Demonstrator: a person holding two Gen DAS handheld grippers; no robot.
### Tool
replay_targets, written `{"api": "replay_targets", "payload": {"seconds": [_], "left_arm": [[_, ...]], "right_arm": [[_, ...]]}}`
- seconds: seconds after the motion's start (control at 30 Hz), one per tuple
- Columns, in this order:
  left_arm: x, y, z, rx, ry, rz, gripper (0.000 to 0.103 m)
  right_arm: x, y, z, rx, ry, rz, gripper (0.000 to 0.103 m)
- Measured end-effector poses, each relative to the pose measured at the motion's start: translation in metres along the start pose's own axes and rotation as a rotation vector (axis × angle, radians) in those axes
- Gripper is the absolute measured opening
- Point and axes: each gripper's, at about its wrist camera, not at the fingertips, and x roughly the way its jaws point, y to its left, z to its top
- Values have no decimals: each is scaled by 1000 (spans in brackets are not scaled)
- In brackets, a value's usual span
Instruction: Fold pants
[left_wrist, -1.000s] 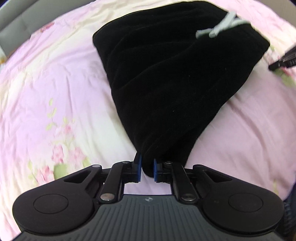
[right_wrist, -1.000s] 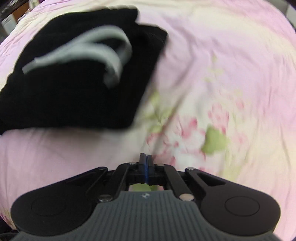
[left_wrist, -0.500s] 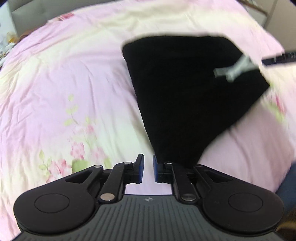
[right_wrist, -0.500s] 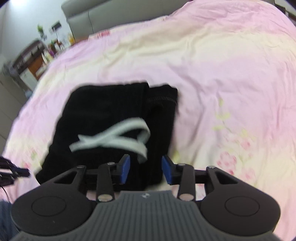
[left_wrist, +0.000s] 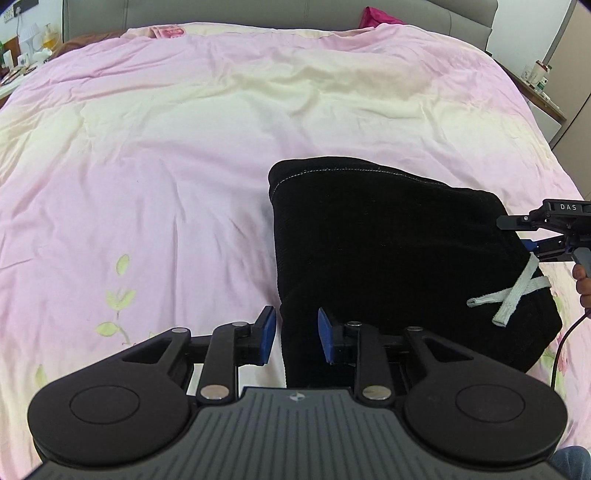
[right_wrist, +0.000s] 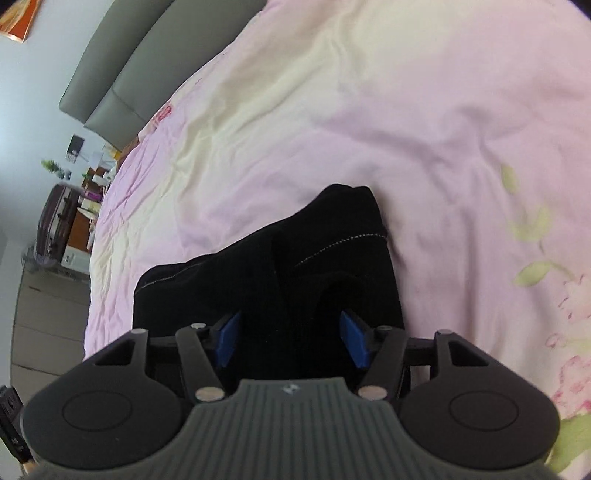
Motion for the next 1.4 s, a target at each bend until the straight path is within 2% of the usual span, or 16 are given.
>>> {"api": "replay_targets", "payload": {"seconds": [0.03,0.07,0.1,0.17,0.23,0.33,0.5,0.63,0.77,0.83,0.9,0.97,1.03,1.13,1.27,1.4], "left_arm": [[3,1,-2,-8,-1,-1,33],[4,3,-1,-14,-3,-3,33],[7,4,0,-21,-6,-5,33],[8,7,1,-40,-27,-3,33],[9,10,5,-65,-50,-2,32],[13,10,17,-126,-75,-10,32],[23,-4,41,-121,-117,20,31],[24,-21,56,-21,-147,32,30],[29,-38,65,116,-175,65,28],[35,-42,70,154,-180,53,25],[46,-48,77,179,-179,46,21],[61,-52,82,188,-168,59,18],[82,-49,89,168,-131,79,17],[117,-47,99,162,-43,112,16],[152,-42,100,135,13,225,15],[128,-50,101,174,-35,233,13]], "right_arm": [[3,-4,0,30,-7,42,32],[3,-5,0,48,-11,82,23],[-1,2,0,29,-21,75,20],[-15,34,-1,-140,-51,55,15],[-35,62,0,-269,-93,77,15],[-50,80,8,-339,-125,50,14],[-18,39,17,-258,-62,-127,15],[-8,33,12,-305,-67,-194,22],[-23,81,0,-577,-98,-369,31],[-31,103,-7,-676,-125,-386,31],[-27,118,-11,-723,-124,-358,28],[-10,122,-13,-764,-112,-395,17],[11,111,-10,-753,-78,-475,15],[31,88,-10,-735,-51,-492,13],[45,79,-15,-744,-50,-495,14],[45,84,-15,-753,-41,-503,14]]}}
